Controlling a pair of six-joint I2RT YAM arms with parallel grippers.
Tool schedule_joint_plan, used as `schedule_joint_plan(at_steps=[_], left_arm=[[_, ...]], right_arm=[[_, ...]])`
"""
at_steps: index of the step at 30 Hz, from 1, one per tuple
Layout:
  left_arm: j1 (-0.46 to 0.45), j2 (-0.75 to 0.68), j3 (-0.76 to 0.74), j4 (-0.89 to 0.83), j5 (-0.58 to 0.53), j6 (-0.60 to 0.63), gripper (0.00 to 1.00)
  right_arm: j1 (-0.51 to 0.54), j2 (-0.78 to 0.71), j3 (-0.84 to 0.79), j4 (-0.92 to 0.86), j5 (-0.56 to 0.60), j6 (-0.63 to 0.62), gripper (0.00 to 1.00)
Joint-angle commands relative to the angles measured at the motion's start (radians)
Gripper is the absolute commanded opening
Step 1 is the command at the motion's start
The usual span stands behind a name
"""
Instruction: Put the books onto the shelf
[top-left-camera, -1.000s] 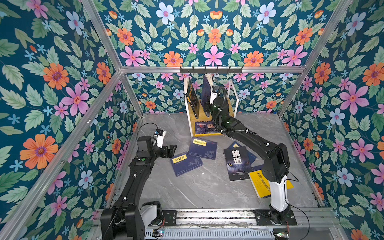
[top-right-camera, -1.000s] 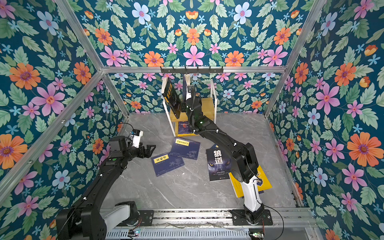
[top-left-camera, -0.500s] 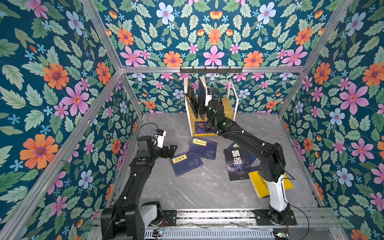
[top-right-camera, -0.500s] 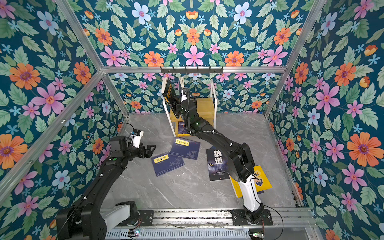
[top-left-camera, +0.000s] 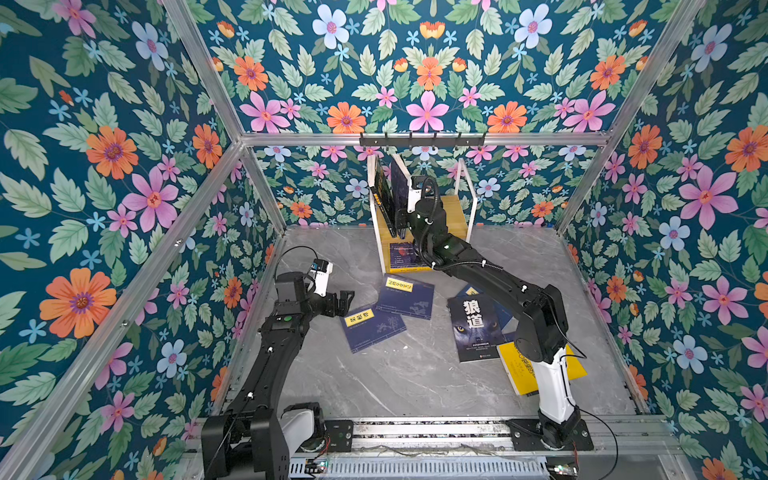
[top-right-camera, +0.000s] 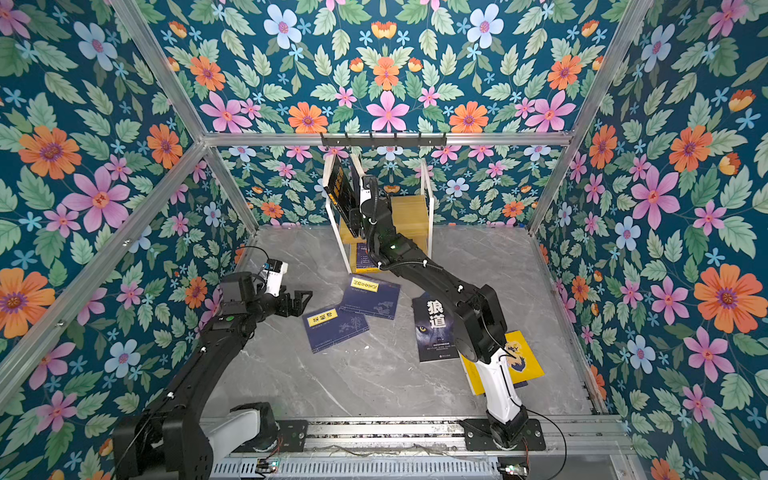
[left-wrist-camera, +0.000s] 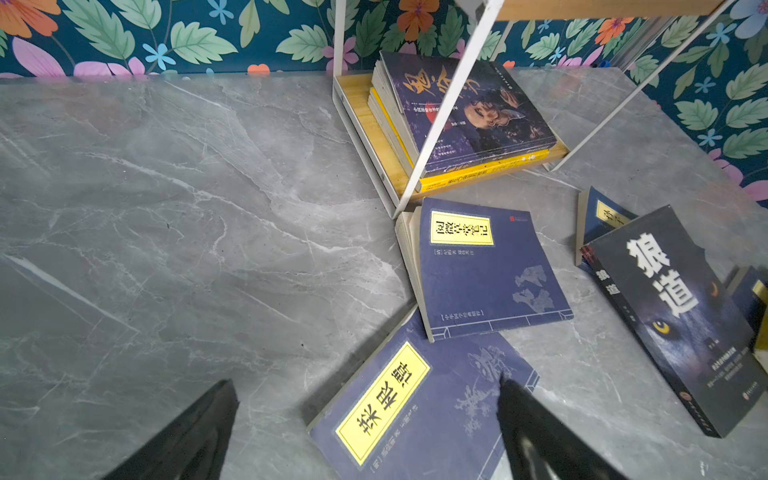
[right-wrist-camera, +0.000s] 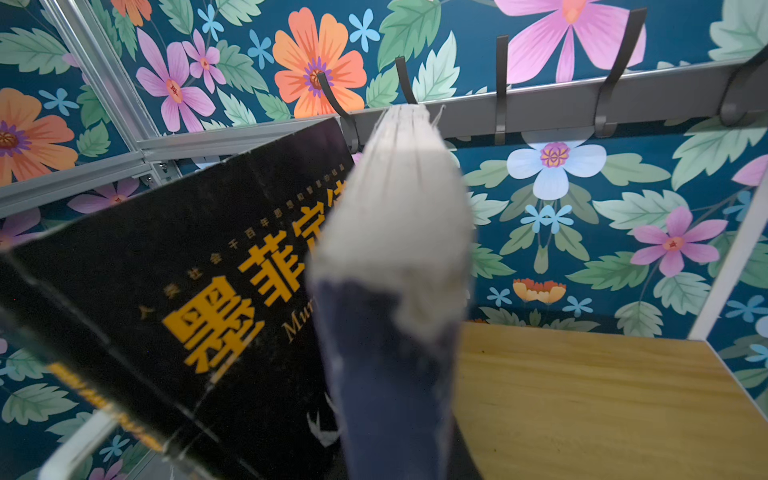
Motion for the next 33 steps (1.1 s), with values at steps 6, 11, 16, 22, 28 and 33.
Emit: schedule_joint_plan(at_steps=[6, 11, 16, 22, 28, 33], left_arm=[[0.001, -0.005, 0.005, -0.005, 0.005, 0.005, 1.0], [0.002, 0.001, 0.003, -0.007, 0.004, 0.011, 1.0], [0.004, 0.001, -0.008, -0.006, 0.01, 0.032, 1.0], [0.008, 0.002, -0.002, -0.007, 0.023, 0.024, 1.0], [0.02, 0.005, 0.0, -0.017, 0.021, 0.026, 1.0], [0.023, 0.018, 0.004, -0.016, 0.019, 0.023, 1.0]], right_arm=[[0.001, 0.011, 0.016, -0.004, -0.045, -0.002, 0.22], [0.001, 0.0, 0.008, -0.017, -0.064, -0.014, 0.28], [0.001, -0.026, -0.03, 0.01, -0.1, -0.023, 0.29], [0.001, -0.057, -0.071, 0.007, -0.185, -0.037, 0.37], [0.0, -0.131, -0.155, -0.005, -0.234, -0.054, 0.45], [-0.003, -0.266, -0.354, 0.076, -0.247, -0.024, 0.48]])
